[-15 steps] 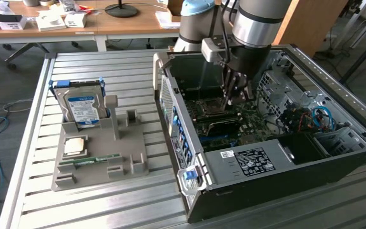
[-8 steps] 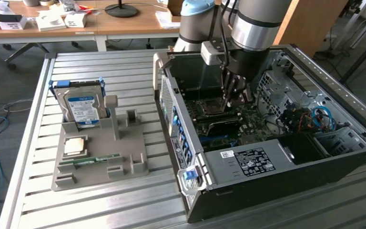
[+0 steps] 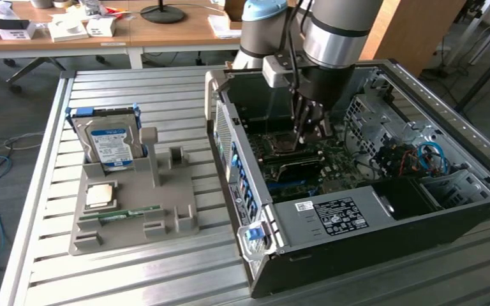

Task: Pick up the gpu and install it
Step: 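Press down on the gpu until it lock into place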

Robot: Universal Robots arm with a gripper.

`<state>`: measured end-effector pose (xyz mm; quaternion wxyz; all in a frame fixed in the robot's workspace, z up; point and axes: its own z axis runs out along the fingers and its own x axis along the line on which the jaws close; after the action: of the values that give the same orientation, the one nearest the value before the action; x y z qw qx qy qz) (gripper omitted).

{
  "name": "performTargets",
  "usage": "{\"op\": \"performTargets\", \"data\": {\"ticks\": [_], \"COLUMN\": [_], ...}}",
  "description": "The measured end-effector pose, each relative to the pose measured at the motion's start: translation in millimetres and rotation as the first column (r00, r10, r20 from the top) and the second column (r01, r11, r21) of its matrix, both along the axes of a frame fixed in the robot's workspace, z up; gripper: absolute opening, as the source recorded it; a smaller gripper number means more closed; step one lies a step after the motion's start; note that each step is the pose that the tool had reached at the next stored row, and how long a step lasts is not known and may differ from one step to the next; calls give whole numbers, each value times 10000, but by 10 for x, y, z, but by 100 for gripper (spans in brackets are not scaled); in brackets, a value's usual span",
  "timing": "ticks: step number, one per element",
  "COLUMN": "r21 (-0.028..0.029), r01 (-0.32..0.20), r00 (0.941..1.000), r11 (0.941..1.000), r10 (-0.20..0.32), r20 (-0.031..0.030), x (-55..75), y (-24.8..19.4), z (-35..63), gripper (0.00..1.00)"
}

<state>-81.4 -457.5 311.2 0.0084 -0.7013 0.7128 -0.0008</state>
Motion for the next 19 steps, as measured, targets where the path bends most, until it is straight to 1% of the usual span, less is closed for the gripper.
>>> {"op": "performTargets", "data": {"ticks": [4,13,19], "r21": [0,0,1], "r01": [2,2,6], "r00": [10000,10000,10000], "r11": [10000,10000,10000], "r10": [-2,-2,-6], "r20": [1,1,1], "x": [-19,-20,-25], "y": [1,1,4], "z": [-8,-116,-119], "gripper": [11,11,11]}}
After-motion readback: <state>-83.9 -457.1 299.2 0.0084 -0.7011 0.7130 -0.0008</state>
